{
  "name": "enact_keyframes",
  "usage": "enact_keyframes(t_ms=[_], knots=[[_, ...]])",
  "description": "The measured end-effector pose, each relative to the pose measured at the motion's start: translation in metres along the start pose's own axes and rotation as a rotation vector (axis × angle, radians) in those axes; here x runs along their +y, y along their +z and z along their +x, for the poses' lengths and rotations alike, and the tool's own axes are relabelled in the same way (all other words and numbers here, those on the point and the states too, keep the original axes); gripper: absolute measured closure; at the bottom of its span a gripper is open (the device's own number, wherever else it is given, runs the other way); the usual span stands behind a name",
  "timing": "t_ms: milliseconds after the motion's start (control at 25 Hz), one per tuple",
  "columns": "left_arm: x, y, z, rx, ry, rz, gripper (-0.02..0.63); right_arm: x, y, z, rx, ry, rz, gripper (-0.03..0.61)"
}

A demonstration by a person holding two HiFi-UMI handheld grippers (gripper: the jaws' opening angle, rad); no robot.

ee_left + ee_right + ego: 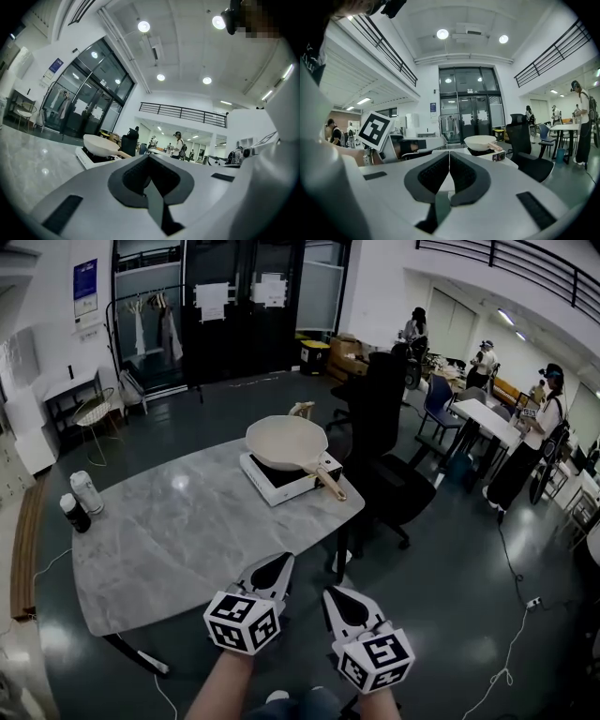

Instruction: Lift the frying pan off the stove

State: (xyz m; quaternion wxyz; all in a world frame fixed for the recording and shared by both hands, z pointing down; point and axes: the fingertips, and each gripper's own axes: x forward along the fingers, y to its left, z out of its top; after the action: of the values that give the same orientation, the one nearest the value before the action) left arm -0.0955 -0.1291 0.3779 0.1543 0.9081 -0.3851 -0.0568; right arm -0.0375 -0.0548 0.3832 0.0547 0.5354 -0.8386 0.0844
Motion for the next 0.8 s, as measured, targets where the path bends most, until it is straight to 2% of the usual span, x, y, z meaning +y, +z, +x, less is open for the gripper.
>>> enact_keyframes(t_ms=[240, 440, 800], knots=[[0.013, 0.007, 0.047, -0.002, 0.014, 0.006, 0.603, -0.047, 0.004, 0.028, 0.003, 0.004, 0.018, 0.552], [0.036, 0.015, 0.094, -0.029, 0.065, 0.004, 0.601, -0.1, 0.009, 0.066, 0.013, 0.025, 0.029, 0.552], [0.072, 0.032, 0.185, -0.043, 0.149, 0.009, 0.601, -0.181, 0.03, 0.14, 0.043, 0.141, 0.025, 0.539]])
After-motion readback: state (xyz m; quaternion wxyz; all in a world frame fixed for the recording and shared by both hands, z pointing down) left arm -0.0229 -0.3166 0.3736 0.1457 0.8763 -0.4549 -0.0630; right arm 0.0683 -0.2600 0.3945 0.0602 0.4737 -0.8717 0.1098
